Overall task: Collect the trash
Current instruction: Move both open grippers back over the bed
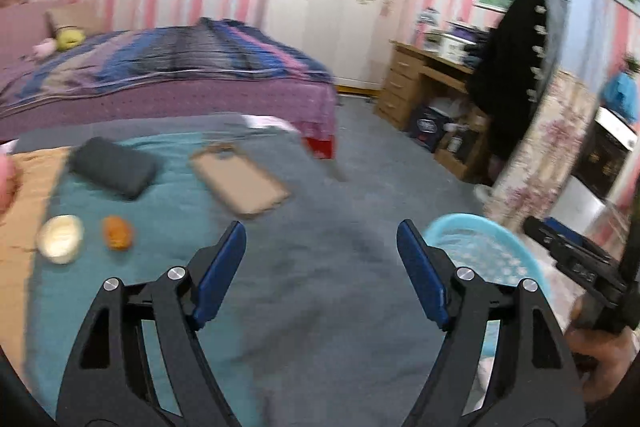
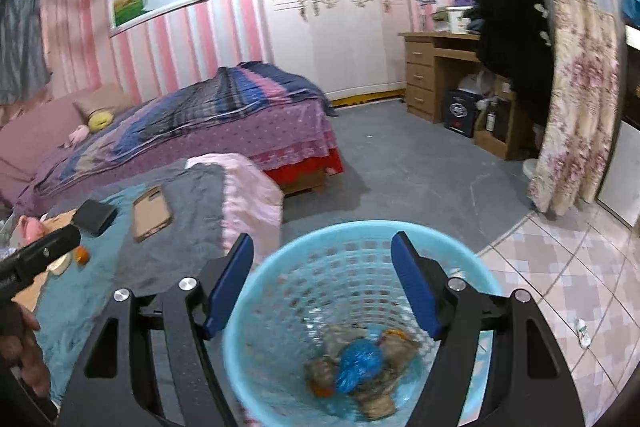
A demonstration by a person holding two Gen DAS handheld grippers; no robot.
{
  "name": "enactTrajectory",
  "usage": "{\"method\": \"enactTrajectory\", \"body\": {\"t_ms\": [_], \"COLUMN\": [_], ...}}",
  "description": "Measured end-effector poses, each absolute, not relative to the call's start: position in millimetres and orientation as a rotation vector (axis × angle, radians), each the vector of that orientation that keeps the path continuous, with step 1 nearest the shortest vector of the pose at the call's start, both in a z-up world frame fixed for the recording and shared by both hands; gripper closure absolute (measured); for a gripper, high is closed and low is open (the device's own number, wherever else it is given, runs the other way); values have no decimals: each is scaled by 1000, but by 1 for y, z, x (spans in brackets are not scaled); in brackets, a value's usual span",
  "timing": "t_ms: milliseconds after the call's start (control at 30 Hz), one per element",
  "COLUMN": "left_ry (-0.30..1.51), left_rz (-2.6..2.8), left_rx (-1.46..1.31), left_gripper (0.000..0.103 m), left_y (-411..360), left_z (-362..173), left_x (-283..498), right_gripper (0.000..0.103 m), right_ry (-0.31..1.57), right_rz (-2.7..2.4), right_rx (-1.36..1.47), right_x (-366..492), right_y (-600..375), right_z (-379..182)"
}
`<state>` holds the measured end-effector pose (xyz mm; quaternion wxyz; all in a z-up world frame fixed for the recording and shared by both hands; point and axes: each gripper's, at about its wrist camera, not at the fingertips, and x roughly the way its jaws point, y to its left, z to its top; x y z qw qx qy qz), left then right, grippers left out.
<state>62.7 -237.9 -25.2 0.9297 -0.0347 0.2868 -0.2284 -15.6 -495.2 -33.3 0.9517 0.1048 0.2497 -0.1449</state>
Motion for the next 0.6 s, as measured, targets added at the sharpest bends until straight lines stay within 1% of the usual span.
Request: {"method": "enactTrajectory", "body": {"t_ms": [233,433,600], "left_ry": [591,642,692], "left_rz": [-303,-169,-96], "left_rx": [-60,-69,-101], "left_gripper": [27,27,27], "left_y": [-158,-82,-32], "left_z": [-27,-42,-59], "left_x": [83,103,112], "right_gripper": [32,32,32], "right_ry": [540,581,628], "right_rz": [-169,-59,49], "right_rx": [147,85,91], "right_x": [12,41,73], "right_y": [-433,-365,-304], "right_z": [-29,-31,-38]}}
